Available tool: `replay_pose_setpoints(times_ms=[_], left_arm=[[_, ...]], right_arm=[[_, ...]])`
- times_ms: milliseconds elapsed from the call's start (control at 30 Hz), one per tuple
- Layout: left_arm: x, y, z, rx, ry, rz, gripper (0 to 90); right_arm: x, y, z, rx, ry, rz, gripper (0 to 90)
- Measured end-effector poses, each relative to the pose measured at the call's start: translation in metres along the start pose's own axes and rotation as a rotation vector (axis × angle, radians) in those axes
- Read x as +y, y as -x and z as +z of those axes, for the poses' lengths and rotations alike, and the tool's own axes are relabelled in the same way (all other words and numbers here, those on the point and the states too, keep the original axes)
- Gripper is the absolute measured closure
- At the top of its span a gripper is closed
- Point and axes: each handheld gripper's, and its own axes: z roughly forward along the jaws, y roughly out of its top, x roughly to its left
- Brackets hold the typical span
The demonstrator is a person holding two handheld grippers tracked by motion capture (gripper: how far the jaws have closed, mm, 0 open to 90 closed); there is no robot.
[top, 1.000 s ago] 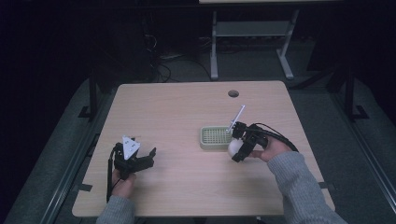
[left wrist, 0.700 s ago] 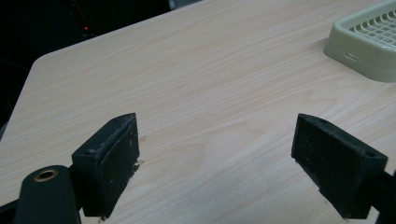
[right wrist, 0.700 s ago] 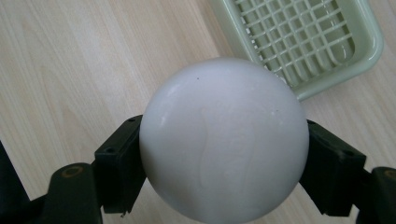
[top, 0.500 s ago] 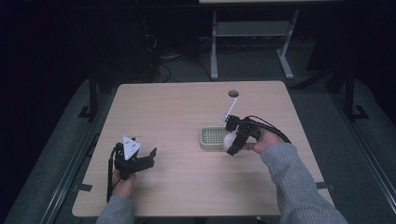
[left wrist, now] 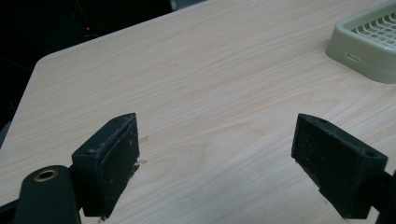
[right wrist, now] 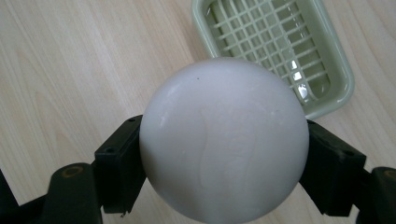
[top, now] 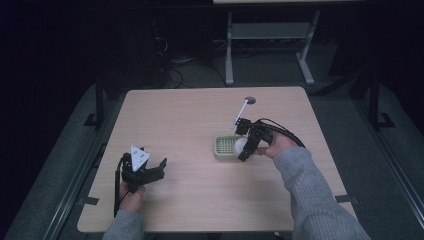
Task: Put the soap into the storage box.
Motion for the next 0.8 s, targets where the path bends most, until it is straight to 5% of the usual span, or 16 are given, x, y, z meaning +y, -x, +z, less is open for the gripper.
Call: replay_pose_setpoints(times_ms=[800], left_arm=[[0.0, 0.001, 0.001, -0.004, 0.0, 0.0, 14.8]], right_arm=[[0.021, 0.014, 0.011, 0.002, -0.031, 0.0, 23.5]])
